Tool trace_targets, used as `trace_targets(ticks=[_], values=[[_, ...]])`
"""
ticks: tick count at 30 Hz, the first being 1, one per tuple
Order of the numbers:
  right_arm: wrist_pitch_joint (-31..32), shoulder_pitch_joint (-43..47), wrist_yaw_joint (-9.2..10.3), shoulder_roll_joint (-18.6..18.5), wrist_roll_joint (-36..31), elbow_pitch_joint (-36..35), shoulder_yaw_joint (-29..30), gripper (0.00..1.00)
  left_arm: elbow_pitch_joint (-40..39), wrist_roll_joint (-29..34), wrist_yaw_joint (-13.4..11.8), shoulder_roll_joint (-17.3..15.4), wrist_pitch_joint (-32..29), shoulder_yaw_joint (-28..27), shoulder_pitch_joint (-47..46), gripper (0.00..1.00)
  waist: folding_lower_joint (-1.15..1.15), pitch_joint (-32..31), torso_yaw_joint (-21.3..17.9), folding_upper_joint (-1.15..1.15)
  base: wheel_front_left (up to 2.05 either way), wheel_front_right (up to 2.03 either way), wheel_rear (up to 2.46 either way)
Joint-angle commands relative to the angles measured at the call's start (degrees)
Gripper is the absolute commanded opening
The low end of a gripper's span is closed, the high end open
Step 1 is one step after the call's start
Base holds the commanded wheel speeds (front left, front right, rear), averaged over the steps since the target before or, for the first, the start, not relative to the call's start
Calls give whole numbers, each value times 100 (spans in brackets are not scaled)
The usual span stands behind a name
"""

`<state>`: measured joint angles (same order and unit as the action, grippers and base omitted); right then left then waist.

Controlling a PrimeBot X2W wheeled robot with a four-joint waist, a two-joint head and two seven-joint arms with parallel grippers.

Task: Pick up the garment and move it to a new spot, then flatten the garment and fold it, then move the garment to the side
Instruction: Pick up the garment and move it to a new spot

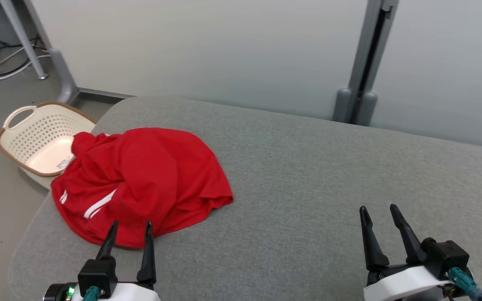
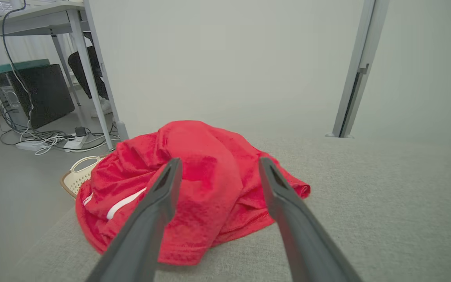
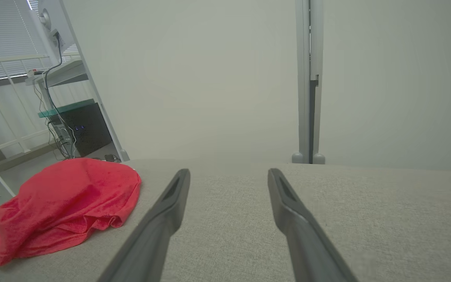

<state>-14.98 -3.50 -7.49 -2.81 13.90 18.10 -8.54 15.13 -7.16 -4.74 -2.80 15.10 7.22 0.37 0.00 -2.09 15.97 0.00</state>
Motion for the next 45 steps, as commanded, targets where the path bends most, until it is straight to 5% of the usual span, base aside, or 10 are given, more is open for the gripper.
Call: trace_targets(ticks=[1, 8, 22, 32, 38, 45], values=[[-32, 50, 0, -13, 48, 35, -69, 100, -40, 41, 23, -16, 7, -51, 62, 100, 0, -97, 467, 0, 0, 0, 0], [-32, -34, 0, -14, 228, 84, -383, 100, -85, 202, 149, -25, 6, -201, 159, 100, 0, -89, 989, 0, 0, 0, 0], [-31, -213, 0, -18, 114, 188, -660, 100, -255, 63, 139, -20, 6, -386, 184, 100, 0, 86, 1039, 0, 0, 0, 0], [-24, -410, 0, -48, -222, 81, -320, 100, -135, -75, 422, -81, 6, -703, -402, 100, 0, 707, 539, 0, 0, 0, 0], [-22, -622, 0, -330, -349, -115, 10, 100, 468, -288, 851, -327, 2, -835, -1241, 100, 0, 1326, 152, 0, 0, 0, 0], [-22, -876, 0, -561, -247, -362, 381, 100, 1185, -807, 1057, -917, -1143, -1124, -2490, 100, 0, 1954, -342, 0, 0, 0, 0]])
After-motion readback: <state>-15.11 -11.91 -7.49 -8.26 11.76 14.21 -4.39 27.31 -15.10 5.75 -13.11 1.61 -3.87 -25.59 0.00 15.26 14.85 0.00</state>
